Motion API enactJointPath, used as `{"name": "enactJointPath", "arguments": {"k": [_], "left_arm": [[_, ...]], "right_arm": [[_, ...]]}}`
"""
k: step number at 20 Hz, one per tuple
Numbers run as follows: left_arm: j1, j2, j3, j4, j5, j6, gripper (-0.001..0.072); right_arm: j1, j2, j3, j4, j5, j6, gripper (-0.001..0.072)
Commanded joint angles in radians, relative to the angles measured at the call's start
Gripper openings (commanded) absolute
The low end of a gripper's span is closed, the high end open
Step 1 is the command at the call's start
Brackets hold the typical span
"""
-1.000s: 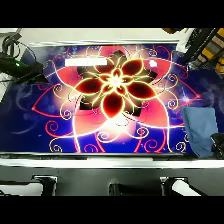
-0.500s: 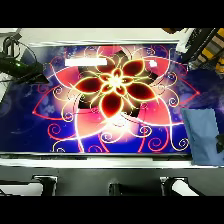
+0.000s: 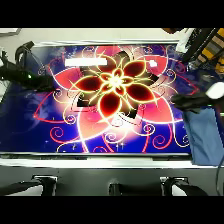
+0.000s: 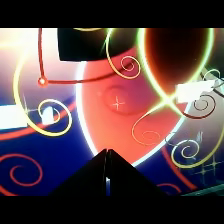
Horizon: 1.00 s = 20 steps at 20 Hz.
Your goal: Fold the clothes and pants, and hang the long-sleeved shirts on hangers.
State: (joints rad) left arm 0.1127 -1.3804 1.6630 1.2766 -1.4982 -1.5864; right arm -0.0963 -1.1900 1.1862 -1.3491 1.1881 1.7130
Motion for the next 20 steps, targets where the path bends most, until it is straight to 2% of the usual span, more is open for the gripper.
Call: {"name": "enactJointPath", "arguments": {"k": [1,5,9,20], "left_arm": [[-0.025,0.167,-0.253,0.031,0.171,0.032,0.0017],[-0.02,0.25,-0.34,0.061,0.163,0.035,0.0019],[-0.021,0.248,-0.34,0.06,0.135,0.032,0.002],[-0.021,0.248,-0.34,0.06,0.135,0.032,0.002]], "right_arm": [[0.288,0.002,0.008,-0.027,-0.047,-0.049,0.0029],[0.357,0.002,0.008,-0.027,-0.071,-0.049,0.0029],[0.357,0.002,0.009,-0.021,-0.024,-0.049,0.0029],[0.357,0.002,0.009,-0.024,-0.025,-0.049,0.0029]]}}
